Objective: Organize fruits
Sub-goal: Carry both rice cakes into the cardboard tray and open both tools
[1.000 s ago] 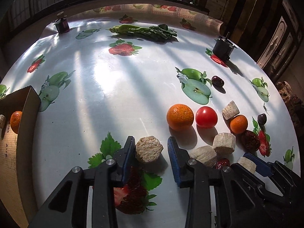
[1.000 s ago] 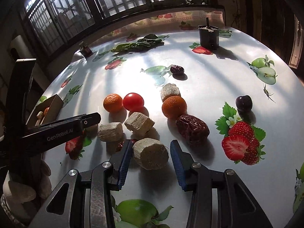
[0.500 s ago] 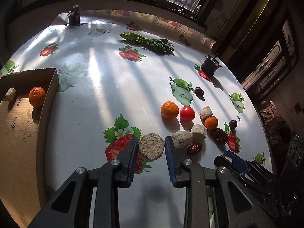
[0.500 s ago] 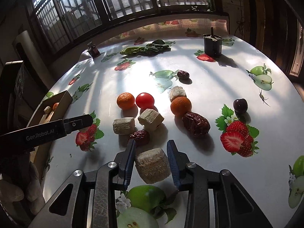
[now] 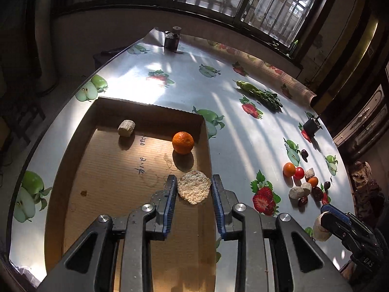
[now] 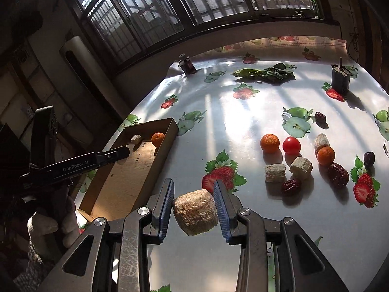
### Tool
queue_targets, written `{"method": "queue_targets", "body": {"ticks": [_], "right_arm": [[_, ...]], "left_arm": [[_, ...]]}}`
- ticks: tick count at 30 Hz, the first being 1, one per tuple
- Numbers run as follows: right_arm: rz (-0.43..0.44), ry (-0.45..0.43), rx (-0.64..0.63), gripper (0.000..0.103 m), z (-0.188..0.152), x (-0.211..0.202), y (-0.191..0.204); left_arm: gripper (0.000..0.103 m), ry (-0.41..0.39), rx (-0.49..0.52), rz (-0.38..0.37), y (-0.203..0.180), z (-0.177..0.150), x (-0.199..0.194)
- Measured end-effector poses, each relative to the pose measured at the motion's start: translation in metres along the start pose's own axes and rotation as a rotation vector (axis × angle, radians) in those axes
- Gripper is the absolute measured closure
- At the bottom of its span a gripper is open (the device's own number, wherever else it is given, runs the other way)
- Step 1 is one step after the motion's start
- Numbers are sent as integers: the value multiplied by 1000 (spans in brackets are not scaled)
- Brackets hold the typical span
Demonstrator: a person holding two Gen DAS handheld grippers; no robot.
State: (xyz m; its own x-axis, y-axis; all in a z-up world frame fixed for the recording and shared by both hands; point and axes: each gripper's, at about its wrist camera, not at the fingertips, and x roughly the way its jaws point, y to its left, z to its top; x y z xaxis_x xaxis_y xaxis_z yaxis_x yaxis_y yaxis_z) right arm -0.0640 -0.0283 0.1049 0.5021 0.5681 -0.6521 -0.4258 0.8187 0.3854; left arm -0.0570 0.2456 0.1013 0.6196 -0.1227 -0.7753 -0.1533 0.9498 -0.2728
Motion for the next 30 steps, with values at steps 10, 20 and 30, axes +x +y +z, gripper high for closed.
{"method": "queue_targets", "body": {"ticks": [10,20,30], "right_arm": [[46,99,-141,66,31,105,93],[-31,207,-189,68,30,199,111],[-50,201,-214,68,32,214,110]], "left_arm": [[75,52,-98,107,84,28,32],[75,145,-151,98,107,33,83],[61,134,-154,95,108,37,86]]}}
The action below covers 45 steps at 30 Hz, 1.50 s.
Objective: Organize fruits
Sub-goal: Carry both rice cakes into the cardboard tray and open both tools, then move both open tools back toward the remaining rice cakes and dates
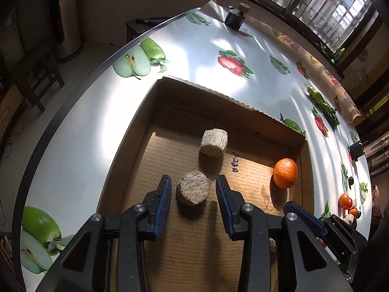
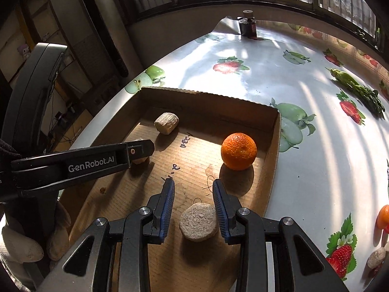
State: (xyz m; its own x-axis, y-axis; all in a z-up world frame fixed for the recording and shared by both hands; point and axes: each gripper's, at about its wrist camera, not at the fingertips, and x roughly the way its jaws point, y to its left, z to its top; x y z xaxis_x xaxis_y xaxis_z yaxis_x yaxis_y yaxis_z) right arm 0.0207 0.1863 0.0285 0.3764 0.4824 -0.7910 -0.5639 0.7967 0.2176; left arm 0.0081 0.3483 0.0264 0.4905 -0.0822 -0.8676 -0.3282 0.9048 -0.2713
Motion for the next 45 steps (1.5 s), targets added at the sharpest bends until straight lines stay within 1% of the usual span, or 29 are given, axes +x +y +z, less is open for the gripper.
{"method": "queue_targets", "body": {"ticks": [1,3,5,10,12,16,19,21,25,30,38,45], "right_arm": [[-2,-11,2,68,1,-3,0],[-4,-35,2,68,1,-13,0],[-4,-62,8,67,0,-27,-2],[17,-120,85,67,-12,-67,-20],[22,-149,117,67,-19,-83,-26],[12,-188,174,62,-37,-109,-36],[5,-206,218,61,-55,-125,-46],[6,-222,250,61,-67,-135,-54],[-23,-258,309,61,-93,-154,-68],[-24,-270,378,61,-115,-170,-87],[-29,-299,406,61,-129,-188,-100],[-31,-313,423,61,-137,-194,-110]], "left_arm": [[59,-9,-3,5,1,0,-3],[59,-35,0,23,0,-1,-13],[55,-68,0,43,-1,-3,-27],[36,-199,20,84,-16,-25,-78],[32,-248,50,94,-29,-39,-96],[27,-332,118,130,-59,-71,-124],[26,-388,125,172,-74,-95,-138],[26,-412,123,187,-81,-109,-144],[26,-443,183,236,-102,-124,-149],[26,-446,226,216,-123,-135,-154],[26,-443,265,205,-145,-147,-158],[26,-431,294,195,-161,-153,-153]]}}
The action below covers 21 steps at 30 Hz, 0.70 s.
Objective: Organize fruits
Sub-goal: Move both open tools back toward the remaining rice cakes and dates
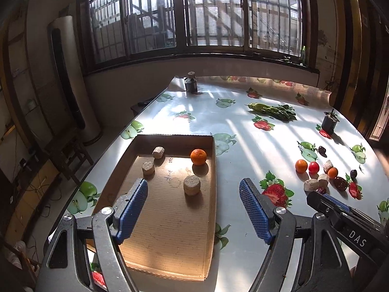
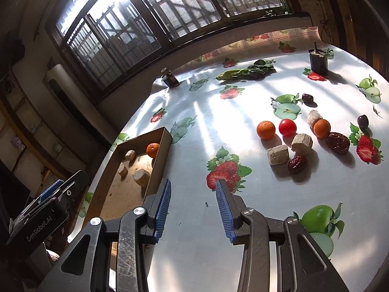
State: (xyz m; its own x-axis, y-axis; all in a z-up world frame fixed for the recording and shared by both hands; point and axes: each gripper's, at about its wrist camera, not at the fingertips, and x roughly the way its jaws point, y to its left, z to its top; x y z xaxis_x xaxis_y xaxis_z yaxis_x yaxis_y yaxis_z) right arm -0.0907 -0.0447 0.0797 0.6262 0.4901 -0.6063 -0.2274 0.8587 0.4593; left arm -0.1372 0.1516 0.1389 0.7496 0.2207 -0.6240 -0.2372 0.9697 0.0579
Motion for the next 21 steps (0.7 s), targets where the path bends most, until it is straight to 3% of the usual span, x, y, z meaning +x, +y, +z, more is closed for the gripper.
{"method": "queue_targets", "body": {"ticks": [4,13,18,21], "right_arm": [[-17,-9,29,61,4,-7,-21],[-226,-93,149,61,29,-57,-120],[-319,-93,140,62,45,-70,-156],[-358,-76,137,62,55,-66,-176]], "left_arm": [[26,34,10,-33,-9,-2,8],[26,143,44,-138,-44,-15,41],[26,215,63,-239,-71,-15,61],[26,217,77,-263,-87,-9,70]]}}
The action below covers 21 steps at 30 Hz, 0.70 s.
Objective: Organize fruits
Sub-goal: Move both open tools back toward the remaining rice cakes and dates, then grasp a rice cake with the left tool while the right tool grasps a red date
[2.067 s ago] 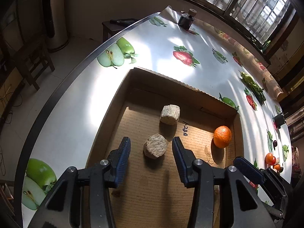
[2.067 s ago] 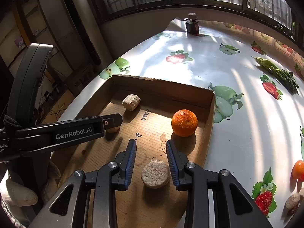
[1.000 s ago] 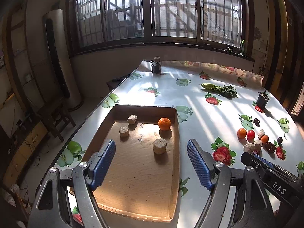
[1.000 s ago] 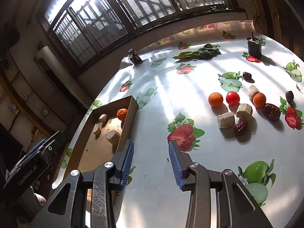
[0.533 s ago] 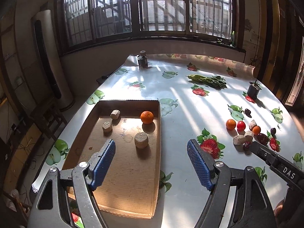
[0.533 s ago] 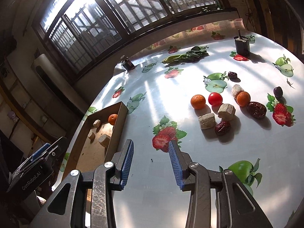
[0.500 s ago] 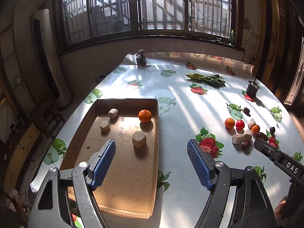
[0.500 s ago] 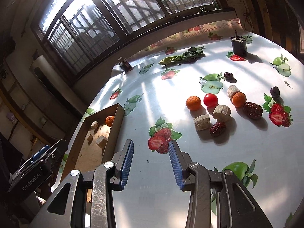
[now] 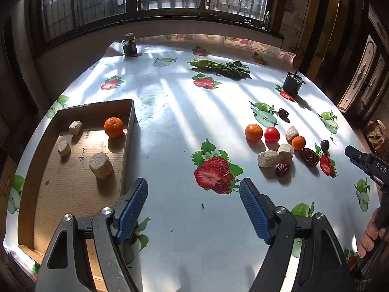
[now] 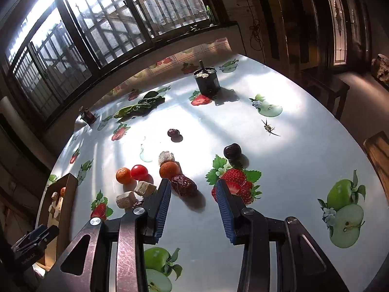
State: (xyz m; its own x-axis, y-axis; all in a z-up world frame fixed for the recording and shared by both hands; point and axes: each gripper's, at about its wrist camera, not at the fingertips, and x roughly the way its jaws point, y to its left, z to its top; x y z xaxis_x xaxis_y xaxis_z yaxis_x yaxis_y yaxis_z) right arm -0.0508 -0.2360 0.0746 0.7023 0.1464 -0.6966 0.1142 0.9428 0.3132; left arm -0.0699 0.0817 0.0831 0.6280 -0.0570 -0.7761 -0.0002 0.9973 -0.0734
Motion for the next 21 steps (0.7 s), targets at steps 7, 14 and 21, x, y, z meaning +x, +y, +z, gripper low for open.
{"method": "queue_targets", "body": {"ticks": [7,14,21], "right_arm": [[47,125,-38,62,-1,52,1],[72,174,-81,62,-8,82,10],[81,164,-124,62,-9,88,19]], "left_arm": [[26,72,16,-136,-36,24,52],[27,103,70,-229,-64,32,102],[43,112,101,-327,-78,25,111]]}}
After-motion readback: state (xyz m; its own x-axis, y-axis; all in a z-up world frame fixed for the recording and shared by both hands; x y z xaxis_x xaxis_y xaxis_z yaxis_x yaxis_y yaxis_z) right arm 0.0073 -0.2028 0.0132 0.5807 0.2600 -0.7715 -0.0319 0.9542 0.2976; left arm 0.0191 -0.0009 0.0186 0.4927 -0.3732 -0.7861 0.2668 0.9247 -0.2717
